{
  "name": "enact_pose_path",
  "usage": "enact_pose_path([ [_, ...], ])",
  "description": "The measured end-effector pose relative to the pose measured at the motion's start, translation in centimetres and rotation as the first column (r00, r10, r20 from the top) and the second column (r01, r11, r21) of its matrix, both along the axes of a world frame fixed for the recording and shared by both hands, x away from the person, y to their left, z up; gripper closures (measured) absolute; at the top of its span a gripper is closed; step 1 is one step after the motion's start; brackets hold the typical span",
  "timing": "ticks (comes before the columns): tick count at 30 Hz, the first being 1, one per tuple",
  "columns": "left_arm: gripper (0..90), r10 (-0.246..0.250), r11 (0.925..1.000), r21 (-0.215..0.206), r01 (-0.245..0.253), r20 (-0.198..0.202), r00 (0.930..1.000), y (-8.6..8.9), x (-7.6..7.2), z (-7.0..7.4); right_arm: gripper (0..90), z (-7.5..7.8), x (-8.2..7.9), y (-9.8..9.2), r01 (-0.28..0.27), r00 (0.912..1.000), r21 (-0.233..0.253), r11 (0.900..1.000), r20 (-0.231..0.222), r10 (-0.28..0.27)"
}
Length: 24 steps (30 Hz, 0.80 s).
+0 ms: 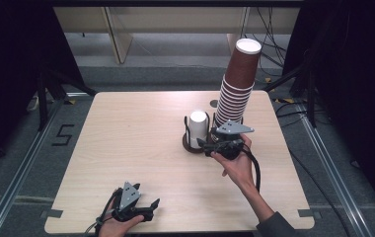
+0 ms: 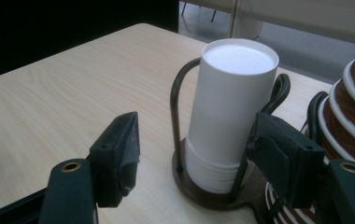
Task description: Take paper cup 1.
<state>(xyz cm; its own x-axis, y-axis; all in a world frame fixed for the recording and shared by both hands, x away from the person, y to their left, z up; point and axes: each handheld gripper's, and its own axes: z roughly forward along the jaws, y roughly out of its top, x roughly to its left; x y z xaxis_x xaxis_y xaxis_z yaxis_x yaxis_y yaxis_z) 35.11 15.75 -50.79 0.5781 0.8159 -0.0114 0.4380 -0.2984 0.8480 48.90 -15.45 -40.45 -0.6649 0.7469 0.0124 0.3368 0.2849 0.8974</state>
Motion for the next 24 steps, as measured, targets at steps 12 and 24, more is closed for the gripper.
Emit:
enact_pose_path([
  [12,14.7,-0.007,1.0000,0.000,0.007,-0.003,1.0000,-0.1,-0.1,0.0,35.1,1.0,2.6,2.0,0.054,0.9985,-0.018,0.998,0.012,-0.054],
  [24,14.7,-0.008,1.0000,-0.001,0.008,-0.004,1.0000,0.0,-0.1,0.1,31.9,1.4,4.4,3.2,0.122,0.9924,-0.038,0.992,0.023,-0.121],
])
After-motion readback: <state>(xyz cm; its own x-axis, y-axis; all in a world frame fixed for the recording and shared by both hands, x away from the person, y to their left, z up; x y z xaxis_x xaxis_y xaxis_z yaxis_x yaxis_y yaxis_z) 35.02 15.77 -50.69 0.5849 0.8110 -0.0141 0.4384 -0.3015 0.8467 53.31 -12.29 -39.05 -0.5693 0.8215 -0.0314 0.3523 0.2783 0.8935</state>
